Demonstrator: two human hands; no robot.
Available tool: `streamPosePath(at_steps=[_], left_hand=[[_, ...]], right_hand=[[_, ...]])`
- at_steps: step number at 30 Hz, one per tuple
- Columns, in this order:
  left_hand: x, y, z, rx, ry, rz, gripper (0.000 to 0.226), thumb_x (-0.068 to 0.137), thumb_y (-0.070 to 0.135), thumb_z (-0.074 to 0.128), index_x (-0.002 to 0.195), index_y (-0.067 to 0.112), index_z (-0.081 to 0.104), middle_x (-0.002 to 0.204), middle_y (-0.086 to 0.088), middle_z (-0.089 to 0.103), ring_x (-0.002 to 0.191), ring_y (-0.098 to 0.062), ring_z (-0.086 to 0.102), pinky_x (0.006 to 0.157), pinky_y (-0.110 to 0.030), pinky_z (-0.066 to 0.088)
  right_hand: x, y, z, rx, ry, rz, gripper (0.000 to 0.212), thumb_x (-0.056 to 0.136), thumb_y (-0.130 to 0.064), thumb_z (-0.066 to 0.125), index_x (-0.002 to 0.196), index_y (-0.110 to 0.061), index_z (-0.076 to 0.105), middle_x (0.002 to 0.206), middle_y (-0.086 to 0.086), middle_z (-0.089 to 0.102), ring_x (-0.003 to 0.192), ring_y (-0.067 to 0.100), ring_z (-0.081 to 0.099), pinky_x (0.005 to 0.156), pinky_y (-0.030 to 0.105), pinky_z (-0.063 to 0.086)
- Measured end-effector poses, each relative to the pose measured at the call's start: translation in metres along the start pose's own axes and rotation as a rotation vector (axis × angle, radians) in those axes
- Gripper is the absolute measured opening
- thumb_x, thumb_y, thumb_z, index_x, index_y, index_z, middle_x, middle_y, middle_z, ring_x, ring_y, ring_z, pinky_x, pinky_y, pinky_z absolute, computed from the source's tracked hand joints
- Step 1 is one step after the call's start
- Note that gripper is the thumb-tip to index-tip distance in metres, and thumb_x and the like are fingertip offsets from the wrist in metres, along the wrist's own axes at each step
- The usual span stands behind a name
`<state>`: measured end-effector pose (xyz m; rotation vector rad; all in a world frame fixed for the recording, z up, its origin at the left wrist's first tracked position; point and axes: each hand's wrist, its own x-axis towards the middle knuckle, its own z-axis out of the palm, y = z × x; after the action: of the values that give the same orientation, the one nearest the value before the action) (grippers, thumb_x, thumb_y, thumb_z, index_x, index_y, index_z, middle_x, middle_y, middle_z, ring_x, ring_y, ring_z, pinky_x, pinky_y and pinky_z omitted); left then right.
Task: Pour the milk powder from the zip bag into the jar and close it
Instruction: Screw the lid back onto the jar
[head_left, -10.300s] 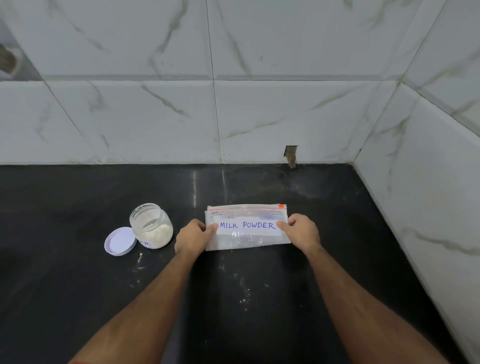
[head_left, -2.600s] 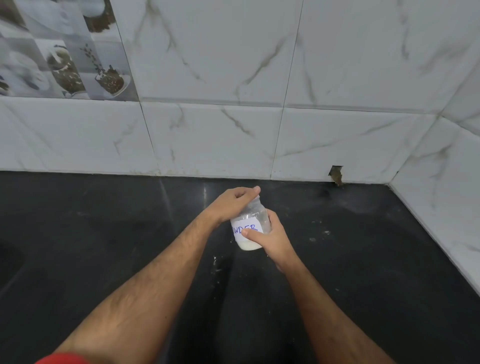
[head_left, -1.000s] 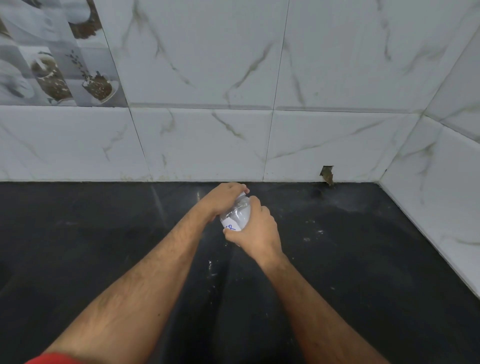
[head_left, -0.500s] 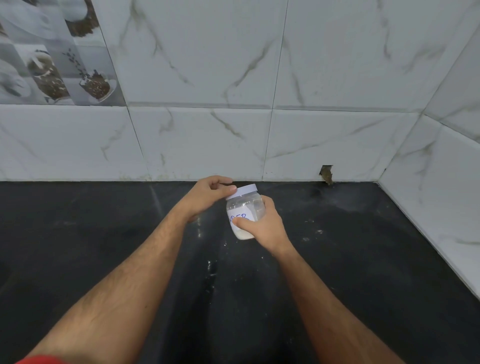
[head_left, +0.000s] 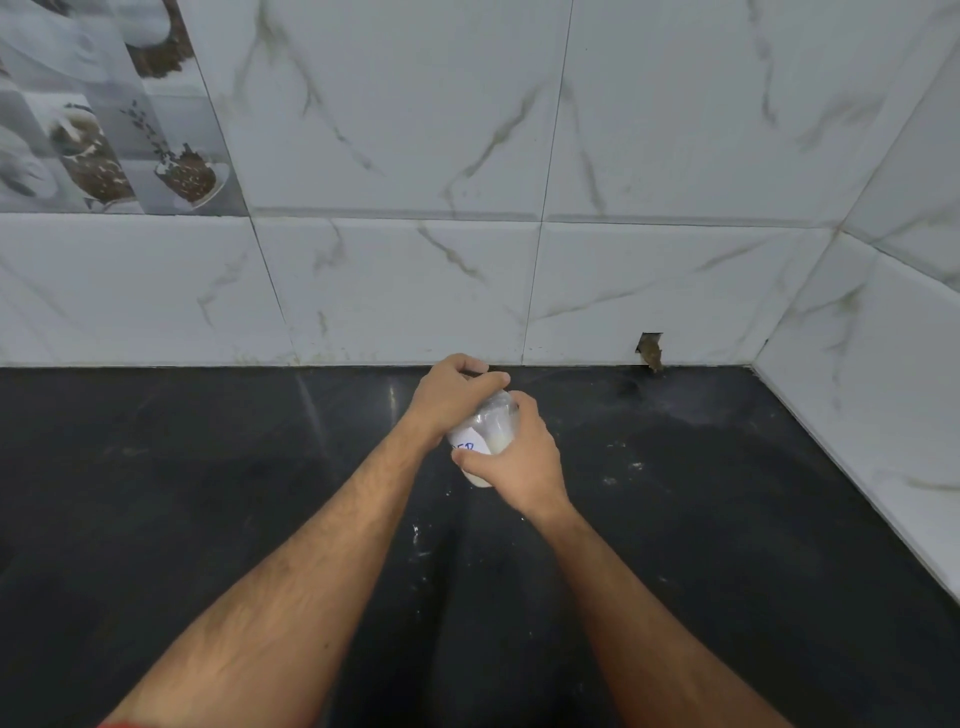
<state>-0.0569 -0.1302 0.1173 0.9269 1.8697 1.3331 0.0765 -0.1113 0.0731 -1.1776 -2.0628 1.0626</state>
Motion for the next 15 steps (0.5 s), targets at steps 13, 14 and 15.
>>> streamPosePath(at_steps=[13, 14, 15], left_hand=[[-0.008, 0.008, 0.002, 0.007, -0.024, 0.106, 0.037, 0.065, 0.045, 0.075, 0.096, 0.027, 0.066, 0.099, -0.003, 0.073, 0.092, -0.021, 0.072, 0.088, -0.042, 0.058], [-0.009, 0.009, 0.002, 0.022, -0.028, 0.124, 0.035, 0.064, 0.044, 0.075, 0.095, 0.028, 0.067, 0.096, 0.001, 0.073, 0.090, -0.020, 0.072, 0.087, -0.041, 0.059], [-0.010, 0.010, 0.003, 0.037, -0.030, 0.138, 0.033, 0.064, 0.044, 0.074, 0.093, 0.028, 0.067, 0.094, 0.005, 0.073, 0.090, -0.018, 0.072, 0.086, -0.041, 0.059]], right_hand=[[-0.006, -0.003, -0.003, 0.035, 0.054, -0.054, 0.086, 0.053, -0.059, 0.077, 0.126, -0.043, 0.034, 0.114, -0.017, 0.059, 0.098, 0.009, 0.062, 0.080, 0.032, 0.057], [-0.007, -0.003, -0.003, 0.059, 0.054, -0.047, 0.088, 0.053, -0.058, 0.077, 0.128, -0.043, 0.033, 0.114, -0.017, 0.060, 0.098, 0.009, 0.063, 0.079, 0.031, 0.057], [-0.007, -0.002, -0.002, 0.080, 0.052, -0.041, 0.090, 0.053, -0.058, 0.078, 0.129, -0.043, 0.032, 0.113, -0.017, 0.061, 0.097, 0.009, 0.063, 0.079, 0.030, 0.057]])
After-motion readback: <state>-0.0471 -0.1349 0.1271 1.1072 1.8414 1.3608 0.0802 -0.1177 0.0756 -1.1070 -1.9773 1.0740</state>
